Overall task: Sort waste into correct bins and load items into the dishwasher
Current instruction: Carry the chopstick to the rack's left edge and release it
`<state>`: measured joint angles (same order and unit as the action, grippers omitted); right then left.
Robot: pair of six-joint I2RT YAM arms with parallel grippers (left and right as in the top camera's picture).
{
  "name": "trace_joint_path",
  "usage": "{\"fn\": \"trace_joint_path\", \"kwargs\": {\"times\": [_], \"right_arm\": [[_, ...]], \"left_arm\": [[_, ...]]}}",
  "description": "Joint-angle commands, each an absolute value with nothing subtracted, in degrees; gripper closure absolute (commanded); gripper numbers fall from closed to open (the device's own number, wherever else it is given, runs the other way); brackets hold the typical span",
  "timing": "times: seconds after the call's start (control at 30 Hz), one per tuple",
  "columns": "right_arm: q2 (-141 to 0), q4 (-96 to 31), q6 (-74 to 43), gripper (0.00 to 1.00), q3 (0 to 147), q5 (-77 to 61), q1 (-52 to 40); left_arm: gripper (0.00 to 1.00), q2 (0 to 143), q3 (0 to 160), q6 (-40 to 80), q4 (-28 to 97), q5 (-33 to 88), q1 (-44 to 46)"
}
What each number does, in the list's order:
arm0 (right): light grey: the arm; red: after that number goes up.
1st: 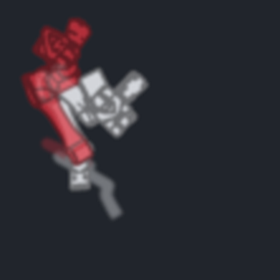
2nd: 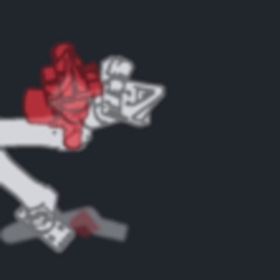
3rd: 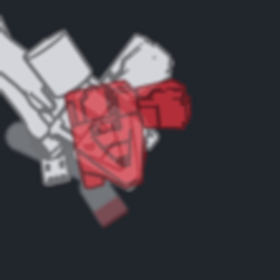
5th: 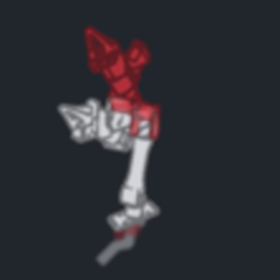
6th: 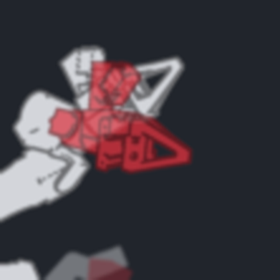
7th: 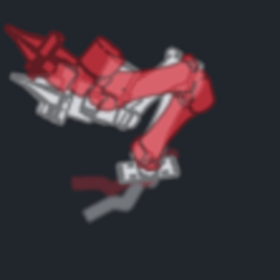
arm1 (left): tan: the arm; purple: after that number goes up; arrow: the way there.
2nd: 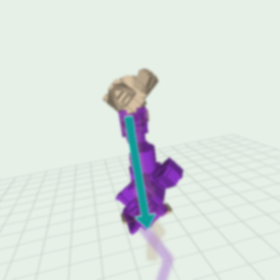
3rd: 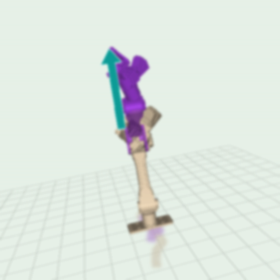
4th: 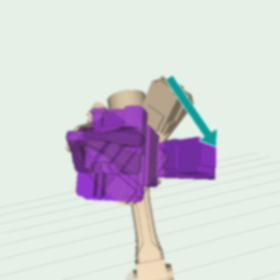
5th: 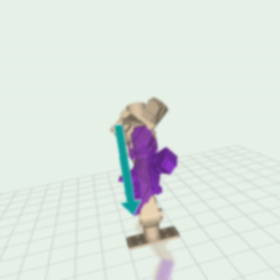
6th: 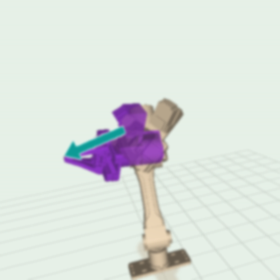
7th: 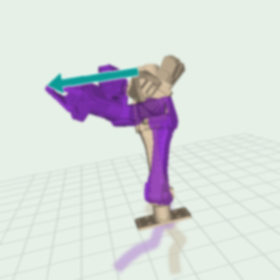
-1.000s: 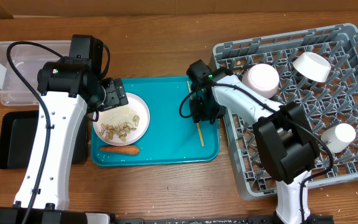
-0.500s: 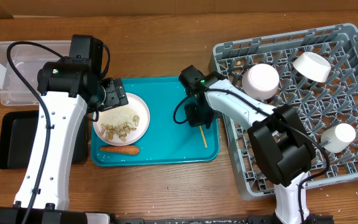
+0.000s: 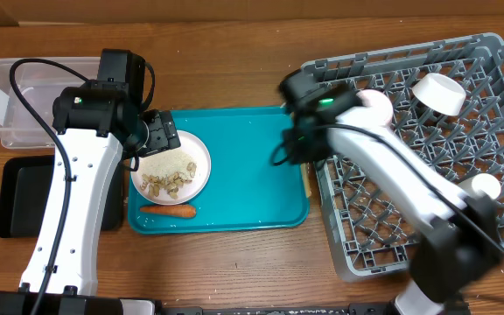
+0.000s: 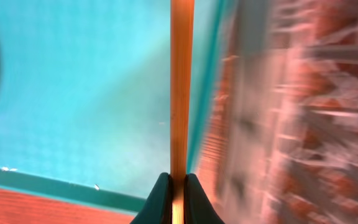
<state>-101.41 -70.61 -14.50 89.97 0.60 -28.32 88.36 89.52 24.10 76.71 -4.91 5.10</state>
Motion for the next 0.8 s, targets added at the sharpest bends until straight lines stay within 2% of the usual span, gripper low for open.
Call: {"fn": "trace_joint_path", "kwargs": {"times": [0.0,0.2,0.53,0.6,0.63,0.67,0.77], "right_arm": [[-97.56,-73.03,-11.75,0.96,90.8,3.38,-24.73],[-97.51,-76.82,-9.08,0.96,86.8,3.36,-21.74],[-97.51,-69.23,-8.91,0.96,74.22,4.03,-21.71],[-97.51,-68.79,-8.78,0.9,74.13,4.05,-21.71],[-97.49,-68.58,-8.45,0.8,74.17,4.05,-21.71],[-97.49,-68.53,-8.47,0.76,74.43,4.05,-21.71],[-97.06,-68.64,-8.49,0.72,75.64,4.03,-21.71]], "left_arm": [[0.09,88.05,90.15,24.88,76.71,-4.4,4.89],[0.09,88.05,90.15,24.88,76.73,-4.4,4.89],[0.09,88.05,90.15,24.88,76.71,-4.4,4.89],[0.09,88.05,90.15,24.88,76.73,-4.27,4.89],[0.09,88.05,90.15,24.88,76.71,-4.12,4.89],[0.08,88.05,90.15,24.91,76.71,-3.86,4.89],[0.04,88.05,90.15,24.93,76.66,-2.9,4.91]]}}
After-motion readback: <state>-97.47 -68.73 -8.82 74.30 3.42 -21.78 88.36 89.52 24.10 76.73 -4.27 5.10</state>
